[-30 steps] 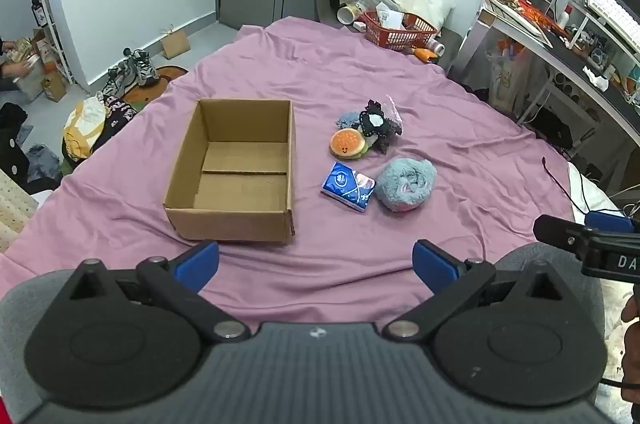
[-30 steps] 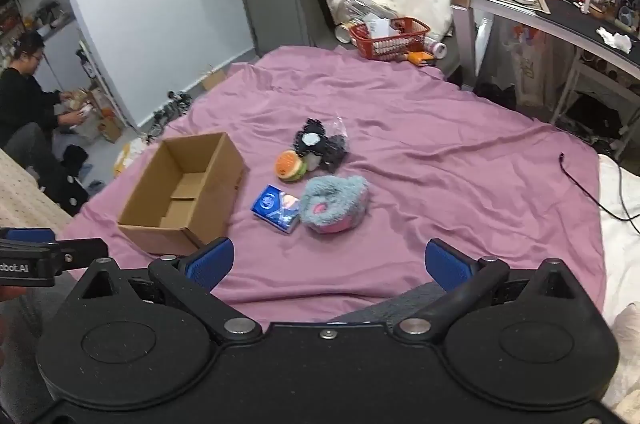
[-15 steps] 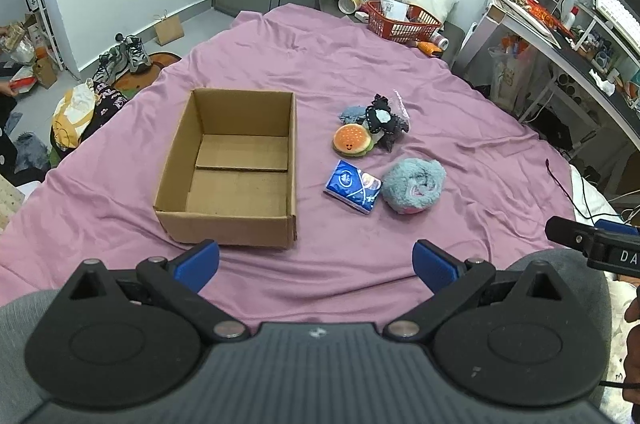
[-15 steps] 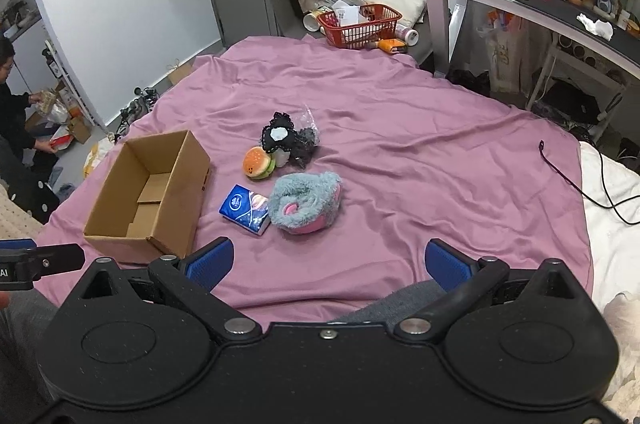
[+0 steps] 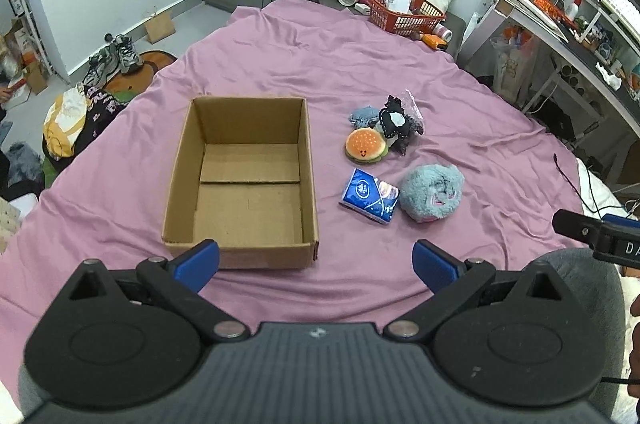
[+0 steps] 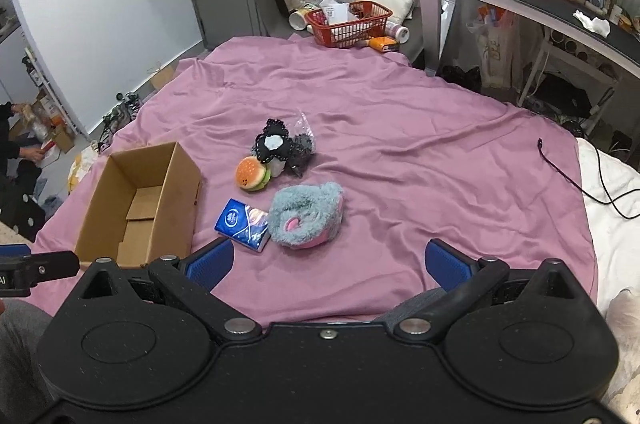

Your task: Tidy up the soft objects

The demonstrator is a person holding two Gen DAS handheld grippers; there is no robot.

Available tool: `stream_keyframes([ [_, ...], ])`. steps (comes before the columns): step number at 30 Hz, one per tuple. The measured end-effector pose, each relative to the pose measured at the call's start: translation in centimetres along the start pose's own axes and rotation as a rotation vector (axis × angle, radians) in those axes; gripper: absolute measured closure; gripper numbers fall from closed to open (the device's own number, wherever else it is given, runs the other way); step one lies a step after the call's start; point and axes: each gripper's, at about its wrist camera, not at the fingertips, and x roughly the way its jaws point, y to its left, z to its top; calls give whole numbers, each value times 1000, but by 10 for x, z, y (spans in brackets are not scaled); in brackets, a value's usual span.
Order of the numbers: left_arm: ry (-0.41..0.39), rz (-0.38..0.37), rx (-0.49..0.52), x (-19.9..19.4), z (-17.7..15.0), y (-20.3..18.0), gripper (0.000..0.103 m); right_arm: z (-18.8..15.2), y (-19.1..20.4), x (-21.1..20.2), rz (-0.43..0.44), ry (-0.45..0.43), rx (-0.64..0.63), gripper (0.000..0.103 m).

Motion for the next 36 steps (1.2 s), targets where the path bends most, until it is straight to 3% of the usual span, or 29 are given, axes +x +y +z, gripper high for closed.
stream_keyframes([
  [36, 5, 20, -12, 0, 9, -7, 1, 12, -3, 14, 90, 23, -7, 0],
])
